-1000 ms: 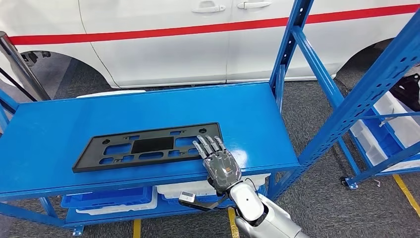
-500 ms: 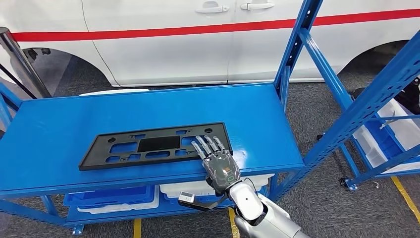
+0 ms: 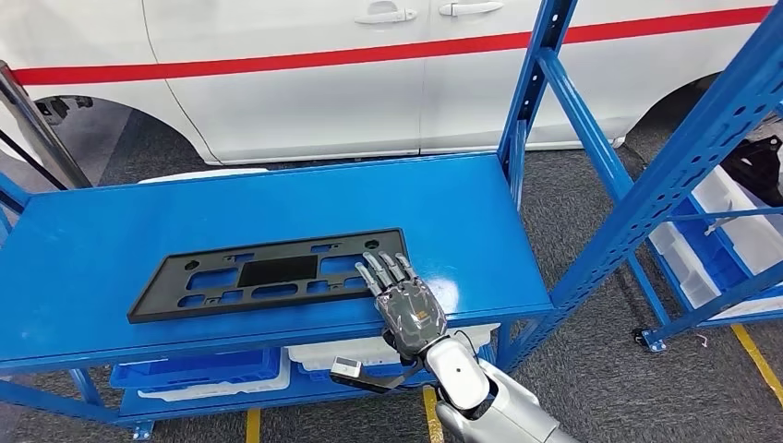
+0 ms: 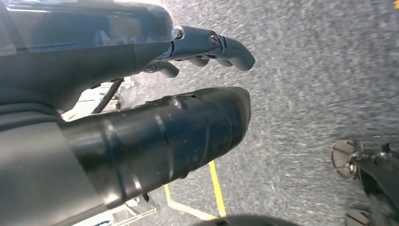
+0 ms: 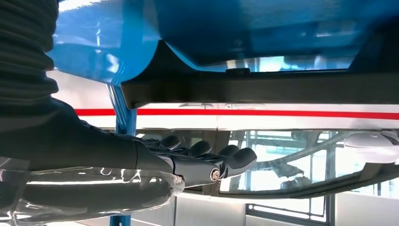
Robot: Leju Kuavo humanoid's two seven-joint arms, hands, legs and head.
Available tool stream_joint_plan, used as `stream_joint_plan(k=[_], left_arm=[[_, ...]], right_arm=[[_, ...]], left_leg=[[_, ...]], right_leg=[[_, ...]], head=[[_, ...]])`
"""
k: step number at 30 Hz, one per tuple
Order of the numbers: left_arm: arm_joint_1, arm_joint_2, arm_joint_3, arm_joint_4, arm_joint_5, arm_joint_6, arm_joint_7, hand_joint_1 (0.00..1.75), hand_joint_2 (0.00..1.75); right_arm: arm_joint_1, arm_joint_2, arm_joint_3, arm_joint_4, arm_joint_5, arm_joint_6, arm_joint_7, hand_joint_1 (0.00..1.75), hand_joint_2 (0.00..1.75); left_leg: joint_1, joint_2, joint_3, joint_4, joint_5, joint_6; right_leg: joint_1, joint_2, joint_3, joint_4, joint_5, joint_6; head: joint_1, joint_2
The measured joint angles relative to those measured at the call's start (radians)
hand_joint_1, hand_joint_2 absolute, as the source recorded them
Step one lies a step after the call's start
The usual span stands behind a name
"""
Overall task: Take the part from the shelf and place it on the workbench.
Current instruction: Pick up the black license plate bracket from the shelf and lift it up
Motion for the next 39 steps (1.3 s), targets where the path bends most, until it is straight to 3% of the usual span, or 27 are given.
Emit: stream_joint_plan(k=[2,4,6,9,10,11,12,14,16,21,23,25,27,28,30,32,36,37,39], left_arm=[[-0.001,0.0,0.0,0.0,0.0,0.0,-0.001,0.0,0.0],[-0.002,0.0,0.0,0.0,0.0,0.0,-0.001,0.0,0.0],[-0.002,0.0,0.0,0.0,0.0,0.0,-0.002,0.0,0.0],[-0.003,0.0,0.0,0.0,-0.001,-0.001,-0.004,0.0,0.0],[-0.004,-0.002,0.0,0.0,-0.001,0.002,-0.004,0.0,0.0],[-0.006,-0.007,0.0,0.0,0.0,0.012,-0.001,0.0,0.0],[-0.011,-0.017,0.0,0.0,0.002,0.028,0.007,0.0,0.0],[-0.027,-0.045,0.001,0.0,0.007,0.065,0.025,0.0,0.0],[-0.046,-0.068,0.001,0.001,0.012,0.083,0.036,0.0,0.0],[-0.061,-0.092,0.002,0.004,0.016,0.086,0.033,0.0,0.0],[-0.06,-0.093,0.002,0.004,0.018,0.085,0.032,0.0,0.0],[-0.061,-0.093,0.004,0.004,0.019,0.085,0.031,0.0,0.0],[-0.06,-0.093,0.005,0.004,0.02,0.085,0.031,0.0,0.0],[-0.06,-0.093,0.005,0.004,0.02,0.085,0.032,0.0,0.0],[-0.061,-0.093,0.005,0.004,0.02,0.085,0.033,0.0,0.0],[-0.065,-0.094,0.006,0.004,0.02,0.084,0.033,0.0,0.0],[-0.065,-0.097,0.007,0.004,0.024,0.085,0.033,0.0,0.0],[-0.066,-0.098,0.008,0.004,0.025,0.087,0.032,0.0,0.0],[-0.067,-0.099,0.01,0.004,0.03,0.09,0.03,0.0,0.0]], right_arm=[[0.0,0.0,0.0,0.0,0.0,-0.002,0.0,0.0,1.75],[0.001,0.0,0.0,0.0,0.001,-0.008,0.001,0.0,1.75],[0.0,0.0,0.001,0.0,0.004,-0.021,0.001,0.0,1.75],[-0.007,0.004,0.001,-0.001,0.015,-0.051,0.001,0.0,1.75],[-0.01,0.006,0.002,-0.001,0.018,-0.056,0.0,0.0,1.75],[-0.014,0.011,0.003,-0.001,0.018,-0.053,-0.003,0.0,1.75],[-0.02,0.02,0.006,-0.002,0.016,-0.047,-0.006,0.0,1.75],[-0.041,0.046,0.014,-0.002,0.013,-0.032,-0.013,0.0,1.75],[-0.062,0.071,0.022,-0.002,0.012,-0.024,-0.015,0.0,1.75],[-0.086,0.102,0.034,0.0,0.011,-0.019,-0.016,0.0,1.75],[-0.094,0.112,0.038,0.002,0.011,-0.019,-0.016,0.0,1.75],[-0.099,0.115,0.044,0.006,0.011,-0.018,-0.016,0.0,1.75],[-0.101,0.118,0.049,0.011,0.01,-0.018,-0.016,0.0,1.75],[-0.104,0.121,0.051,0.013,0.009,-0.017,-0.016,0.0,1.75],[-0.115,0.13,0.053,0.014,0.009,-0.017,-0.015,0.0,1.75],[-0.125,0.136,0.056,0.015,0.007,-0.015,-0.015,0.0,1.75],[-0.133,0.141,0.064,0.017,-0.026,0.001,-0.023,0.0,1.75],[-0.136,0.142,0.066,0.017,-0.041,0.009,-0.027,0.0,1.75],[-0.14,0.141,0.068,0.019,-0.074,0.031,-0.038,0.0,1.75]], left_leg=[[-0.004,0.0,0.026,-0.059,0.01,0.008],[-0.004,0.0,0.027,-0.065,0.014,0.017],[0.001,0.003,0.033,-0.077,0.023,0.029],[0.002,0.006,0.032,-0.084,0.029,0.041],[0.002,0.005,0.031,-0.083,0.029,0.041],[0.002,0.005,0.031,-0.081,0.029,0.041],[0.002,0.004,0.031,-0.078,0.028,0.04],[0.002,0.003,0.028,-0.068,0.023,0.034],[-0.002,0.001,0.021,-0.053,0.016,0.023],[0.003,0.0,0.009,-0.033,0.0,-0.006],[0.005,0.0,-0.031,0.053,-0.052,-0.012],[0.005,0.0,-0.091,0.177,-0.105,-0.016],[0.005,0.0,-0.11,0.211,-0.096,-0.014],[0.004,0.0,-0.093,0.172,-0.065,-0.011],[0.001,0.0,-0.031,0.038,0.0,0.002],[-0.005,-0.001,0.006,-0.044,0.023,0.011],[-0.005,-0.001,0.014,-0.066,0.026,0.025],[-0.002,0.0,0.017,-0.072,0.029,0.032],[-0.001,0.001,0.02,-0.076,0.031,0.04]], right_leg=[[0.002,0.004,-0.002,0.0,0.001,0.009],[0.003,0.007,-0.002,-0.004,0.004,0.021],[0.004,0.006,-0.011,0.019,-0.014,0.03],[0.001,0.003,-0.087,0.183,-0.103,0.037],[-0.001,0.002,-0.113,0.238,-0.122,0.039],[-0.003,0.002,-0.127,0.266,-0.122,0.041],[-0.006,0.002,-0.124,0.257,-0.104,0.042],[-0.012,0.0,-0.072,0.146,-0.037,0.044],[-0.012,-0.001,-0.025,0.044,-0.002,0.039],[-0.006,0.002,-0.018,0.012,0.005,0.007],[-0.007,0.001,-0.017,0.007,0.008,-0.001],[-0.004,-0.002,-0.018,0.008,0.007,-0.005],[0.0,-0.003,-0.017,0.008,0.006,-0.007],[0.001,-0.002,-0.016,0.008,0.005,-0.007],[0.004,-0.001,-0.013,0.008,0.003,-0.005],[0.005,0.0,-0.015,0.009,0.003,0.002],[0.004,-0.001,-0.018,0.017,-0.007,0.023],[0.004,-0.001,-0.031,0.047,-0.027,0.028],[0.004,-0.001,-0.085,0.16,-0.085,0.033]], head=[[0.0,0.0],[0.0,0.0],[0.001,0.0],[0.002,0.0],[0.002,0.0],[0.002,0.0],[0.002,0.0],[0.002,0.0],[0.001,0.0],[0.0,0.0],[0.0,0.0],[0.0,0.0],[0.0,0.0],[0.0,0.0],[0.0,0.0],[0.0,0.0],[0.0,0.0],[0.0,0.0],[0.001,0.0]])
